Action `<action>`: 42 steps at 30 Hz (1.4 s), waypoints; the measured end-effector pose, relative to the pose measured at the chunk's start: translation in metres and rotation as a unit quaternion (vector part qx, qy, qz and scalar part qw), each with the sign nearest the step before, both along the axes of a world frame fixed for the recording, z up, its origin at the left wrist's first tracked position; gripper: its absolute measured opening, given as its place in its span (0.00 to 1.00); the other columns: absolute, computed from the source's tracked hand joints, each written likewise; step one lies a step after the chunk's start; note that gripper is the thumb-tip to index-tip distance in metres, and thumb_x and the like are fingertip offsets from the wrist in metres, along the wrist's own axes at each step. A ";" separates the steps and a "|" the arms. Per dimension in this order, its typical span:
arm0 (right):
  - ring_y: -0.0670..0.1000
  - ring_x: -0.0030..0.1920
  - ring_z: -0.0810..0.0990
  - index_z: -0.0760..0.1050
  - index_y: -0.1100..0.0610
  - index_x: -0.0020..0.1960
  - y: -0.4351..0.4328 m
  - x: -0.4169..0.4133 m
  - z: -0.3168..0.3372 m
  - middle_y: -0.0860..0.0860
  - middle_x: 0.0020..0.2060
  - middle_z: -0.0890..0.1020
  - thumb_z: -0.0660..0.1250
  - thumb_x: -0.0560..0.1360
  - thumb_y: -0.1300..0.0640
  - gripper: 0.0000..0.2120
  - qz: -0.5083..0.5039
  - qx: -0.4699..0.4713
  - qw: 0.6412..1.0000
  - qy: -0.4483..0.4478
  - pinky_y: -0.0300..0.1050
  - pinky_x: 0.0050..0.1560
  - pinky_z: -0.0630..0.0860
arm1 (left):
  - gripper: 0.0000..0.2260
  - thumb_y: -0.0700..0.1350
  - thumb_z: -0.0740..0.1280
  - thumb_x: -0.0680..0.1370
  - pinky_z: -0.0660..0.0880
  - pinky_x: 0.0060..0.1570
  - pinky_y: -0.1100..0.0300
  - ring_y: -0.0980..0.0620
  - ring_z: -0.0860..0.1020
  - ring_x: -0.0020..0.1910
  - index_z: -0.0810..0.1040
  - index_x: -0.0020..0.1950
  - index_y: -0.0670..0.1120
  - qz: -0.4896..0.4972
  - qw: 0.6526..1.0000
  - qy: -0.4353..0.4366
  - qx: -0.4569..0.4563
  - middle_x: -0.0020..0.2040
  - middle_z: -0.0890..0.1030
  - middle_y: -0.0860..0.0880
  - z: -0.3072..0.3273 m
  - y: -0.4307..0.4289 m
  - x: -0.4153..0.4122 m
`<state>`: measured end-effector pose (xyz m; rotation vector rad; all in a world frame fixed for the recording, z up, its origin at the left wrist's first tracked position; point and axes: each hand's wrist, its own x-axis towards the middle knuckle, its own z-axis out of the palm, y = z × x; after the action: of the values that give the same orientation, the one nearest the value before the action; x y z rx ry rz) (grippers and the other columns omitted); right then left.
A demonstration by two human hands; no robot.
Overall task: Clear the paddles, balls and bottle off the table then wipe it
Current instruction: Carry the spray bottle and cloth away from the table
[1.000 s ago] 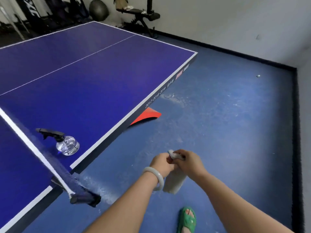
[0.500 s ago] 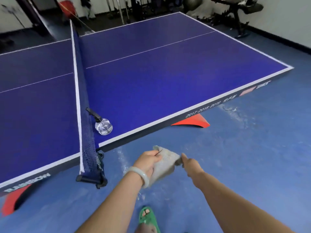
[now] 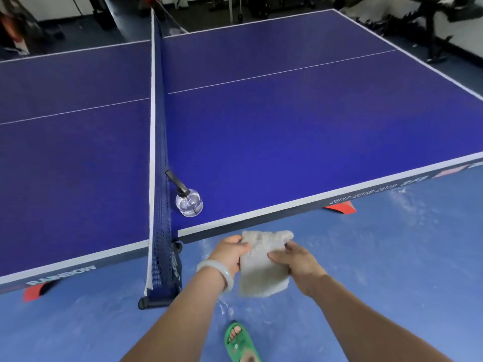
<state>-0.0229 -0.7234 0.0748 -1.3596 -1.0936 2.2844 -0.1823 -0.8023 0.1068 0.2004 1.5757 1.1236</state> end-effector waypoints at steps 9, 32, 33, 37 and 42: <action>0.49 0.40 0.78 0.76 0.59 0.43 0.036 -0.036 -0.009 0.50 0.36 0.80 0.71 0.70 0.74 0.11 0.000 0.120 0.988 -0.097 0.37 0.42 0.73 | 0.23 0.35 0.72 0.72 0.73 0.50 0.65 0.49 0.76 0.53 0.75 0.65 0.49 -0.200 0.922 0.331 -0.020 0.58 0.74 0.47 -0.018 0.023 -0.037; 0.48 0.32 0.66 0.70 0.55 0.33 0.131 -0.137 0.008 0.47 0.30 0.69 0.70 0.73 0.54 0.14 0.543 0.389 0.736 -0.114 0.43 0.33 0.62 | 0.06 0.38 0.70 0.75 0.73 0.49 0.59 0.49 0.77 0.46 0.77 0.50 0.43 0.114 0.928 0.330 -0.127 0.45 0.80 0.50 -0.017 0.039 -0.043; 0.47 0.31 0.66 0.68 0.53 0.32 0.132 -0.139 0.006 0.46 0.29 0.69 0.70 0.74 0.54 0.15 0.545 0.383 0.738 -0.110 0.42 0.32 0.62 | 0.06 0.37 0.69 0.75 0.73 0.48 0.60 0.49 0.77 0.46 0.76 0.50 0.44 0.142 0.925 0.320 -0.150 0.45 0.79 0.50 -0.022 0.032 -0.043; 0.45 0.28 0.65 0.64 0.52 0.31 0.132 -0.151 0.000 0.44 0.27 0.68 0.71 0.74 0.54 0.19 0.532 0.381 0.746 -0.124 0.36 0.27 0.61 | 0.09 0.40 0.68 0.77 0.69 0.42 0.65 0.51 0.75 0.45 0.76 0.56 0.44 0.182 0.900 0.323 -0.231 0.54 0.79 0.46 -0.038 0.009 -0.051; 0.47 0.29 0.67 0.66 0.54 0.32 0.137 -0.169 0.000 0.46 0.29 0.70 0.71 0.74 0.55 0.18 0.519 0.370 0.758 -0.141 0.40 0.29 0.64 | 0.23 0.48 0.72 0.76 0.70 0.58 0.58 0.51 0.73 0.58 0.69 0.68 0.46 0.239 0.889 0.341 -0.192 0.65 0.69 0.48 -0.037 0.020 -0.080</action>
<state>-0.1916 -0.5867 0.0749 -0.7946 -3.0056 1.6486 -0.2622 -0.7821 0.0701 -0.0832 2.5468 1.1376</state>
